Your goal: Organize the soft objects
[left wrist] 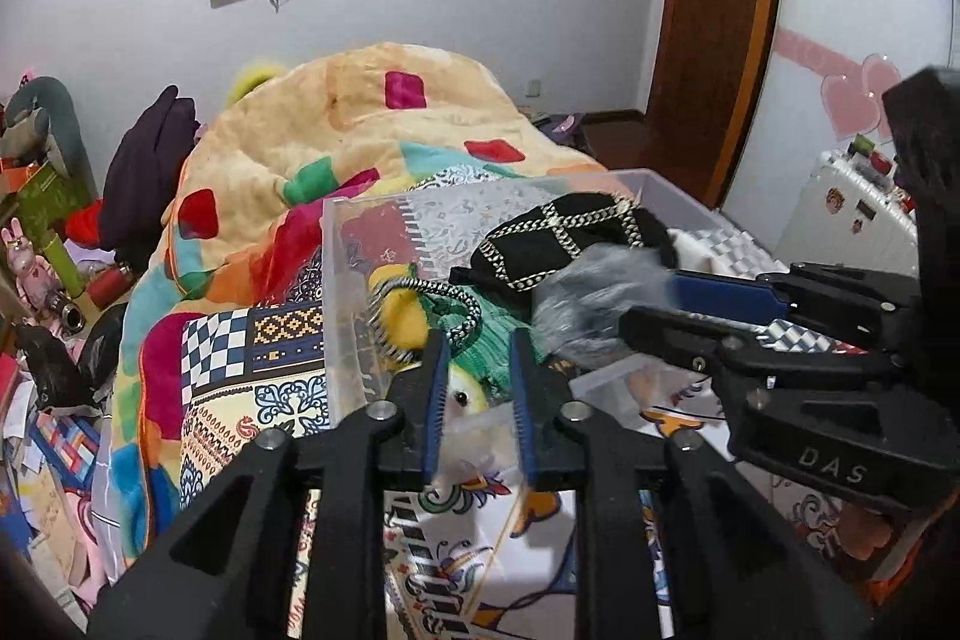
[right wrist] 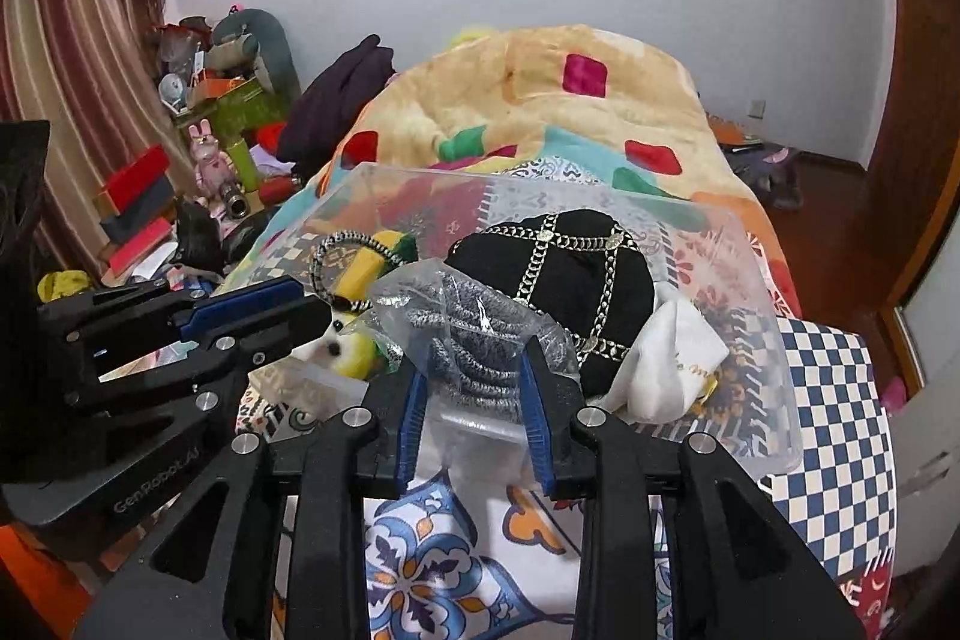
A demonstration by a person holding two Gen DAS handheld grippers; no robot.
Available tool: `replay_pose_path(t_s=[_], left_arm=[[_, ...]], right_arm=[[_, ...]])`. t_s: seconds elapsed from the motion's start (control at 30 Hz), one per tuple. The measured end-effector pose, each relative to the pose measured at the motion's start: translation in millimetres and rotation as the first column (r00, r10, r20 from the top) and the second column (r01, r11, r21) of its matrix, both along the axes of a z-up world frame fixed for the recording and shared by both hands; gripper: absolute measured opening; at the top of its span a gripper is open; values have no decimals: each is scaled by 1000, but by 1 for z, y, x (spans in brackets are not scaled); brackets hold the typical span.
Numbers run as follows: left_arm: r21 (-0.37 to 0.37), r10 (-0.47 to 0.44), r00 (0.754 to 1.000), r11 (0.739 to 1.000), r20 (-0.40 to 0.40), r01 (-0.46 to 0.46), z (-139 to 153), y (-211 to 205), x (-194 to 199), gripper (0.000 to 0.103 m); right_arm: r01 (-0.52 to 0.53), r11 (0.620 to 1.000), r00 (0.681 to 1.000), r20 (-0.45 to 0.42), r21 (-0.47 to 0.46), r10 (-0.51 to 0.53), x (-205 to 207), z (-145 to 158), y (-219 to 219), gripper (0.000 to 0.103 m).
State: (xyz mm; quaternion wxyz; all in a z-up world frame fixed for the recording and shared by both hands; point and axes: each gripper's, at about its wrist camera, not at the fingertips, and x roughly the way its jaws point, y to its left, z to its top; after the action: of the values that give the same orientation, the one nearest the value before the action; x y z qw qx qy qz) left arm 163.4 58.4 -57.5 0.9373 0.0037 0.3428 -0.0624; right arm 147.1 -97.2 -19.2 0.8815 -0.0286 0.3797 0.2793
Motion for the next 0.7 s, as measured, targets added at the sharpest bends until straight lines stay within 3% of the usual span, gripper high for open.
replay_pose_path(t_s=[0.1,0.27,0.47,0.53,0.6,0.7], left_arm=[[-29,4,999,1000,34,-3,9,3,-10,35],[-55,5,993,998,114,1,32,2,-30,36],[-97,25,972,995,233,-2,66,1,-57,45],[-97,30,961,995,276,-3,74,-1,-68,55],[-106,37,947,994,318,-3,82,-3,-79,72],[-113,50,932,994,358,-10,90,-5,-92,84]], right_arm=[[1,1000,1000,10,15,-1,-5,5,-7,49],[10,999,998,63,51,-13,-17,25,-22,49],[12,995,982,185,103,-31,-41,62,-40,50],[13,993,974,223,118,-39,-50,73,-46,50],[10,992,966,256,128,-42,-58,81,-50,53],[7,991,949,313,130,-48,-71,90,-55,63]])
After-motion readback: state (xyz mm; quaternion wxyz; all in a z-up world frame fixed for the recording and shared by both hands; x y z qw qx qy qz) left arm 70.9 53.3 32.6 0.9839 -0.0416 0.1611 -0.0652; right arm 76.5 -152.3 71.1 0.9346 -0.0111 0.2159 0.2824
